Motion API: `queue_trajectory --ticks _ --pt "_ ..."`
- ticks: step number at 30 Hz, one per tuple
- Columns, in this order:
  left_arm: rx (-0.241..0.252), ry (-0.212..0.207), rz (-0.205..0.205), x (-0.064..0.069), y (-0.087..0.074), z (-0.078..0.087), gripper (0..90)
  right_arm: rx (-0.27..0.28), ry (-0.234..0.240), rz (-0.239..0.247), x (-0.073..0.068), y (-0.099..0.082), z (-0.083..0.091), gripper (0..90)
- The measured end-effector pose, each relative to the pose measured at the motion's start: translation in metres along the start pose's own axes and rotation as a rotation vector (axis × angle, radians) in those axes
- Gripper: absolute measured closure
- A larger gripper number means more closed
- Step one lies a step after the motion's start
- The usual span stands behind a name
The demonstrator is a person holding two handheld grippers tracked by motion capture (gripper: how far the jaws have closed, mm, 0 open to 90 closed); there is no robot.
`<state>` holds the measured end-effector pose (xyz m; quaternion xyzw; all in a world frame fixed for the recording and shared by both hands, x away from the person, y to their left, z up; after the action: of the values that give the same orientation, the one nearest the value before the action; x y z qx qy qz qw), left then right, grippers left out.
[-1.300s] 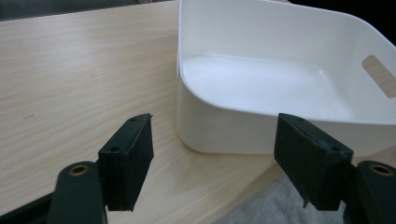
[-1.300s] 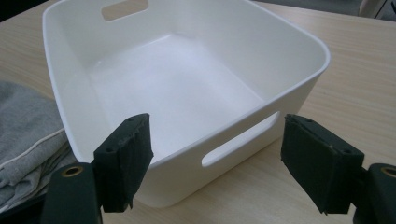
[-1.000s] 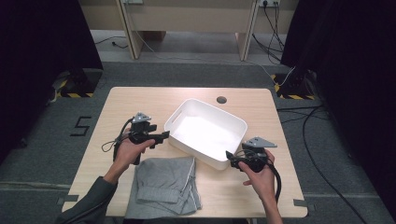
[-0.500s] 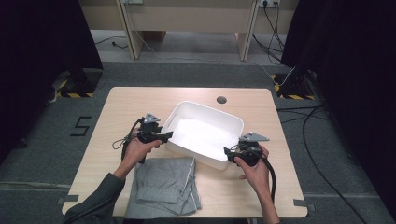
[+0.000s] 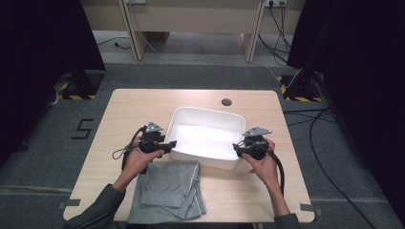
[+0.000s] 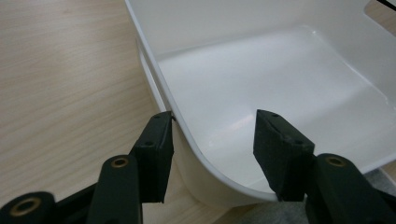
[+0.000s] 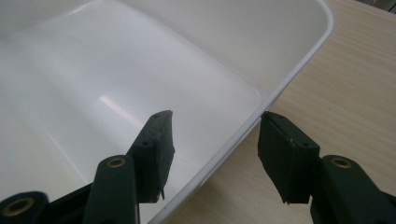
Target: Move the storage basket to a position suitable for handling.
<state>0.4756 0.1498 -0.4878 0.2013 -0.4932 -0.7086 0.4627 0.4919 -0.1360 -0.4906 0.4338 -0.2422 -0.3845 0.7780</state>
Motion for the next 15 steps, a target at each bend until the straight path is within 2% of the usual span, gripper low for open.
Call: queue_trajectory --ticks 3,8,12,13,15 --pt "-0.007 -0.013 -0.007 0.005 -0.001 0.003 45.7 0.001 0.01 0.022 0.008 0.002 -0.005 50.1" --pt "-0.005 -0.01 -0.018 0.008 -0.001 0.003 44.6 0.003 0.017 0.043 0.016 0.005 -0.012 52.8" --pt "-0.005 -0.024 0.002 0.009 -0.002 0.003 43.8 0.008 0.023 0.067 0.019 0.006 -0.015 53.2" --pt "-0.005 -0.025 0.004 0.01 -0.002 0.004 43.8 0.005 0.021 0.057 0.019 0.006 -0.015 53.5" --pt "-0.003 -0.023 0.004 0.012 -0.003 0.005 43.4 0.008 0.031 0.08 0.023 0.008 -0.018 54.2"
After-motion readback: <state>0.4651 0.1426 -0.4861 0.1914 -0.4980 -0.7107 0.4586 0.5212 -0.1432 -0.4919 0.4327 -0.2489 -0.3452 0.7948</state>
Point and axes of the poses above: each handheld gripper's, and its own axes: z roughly backward along the jaws, y roughly out of its top, x roughly to its right, the point moved 9 cm from there along -z, roughly forward along the jaws, and after that the axes turned 15 degrees about x, right-handed, at the moved point
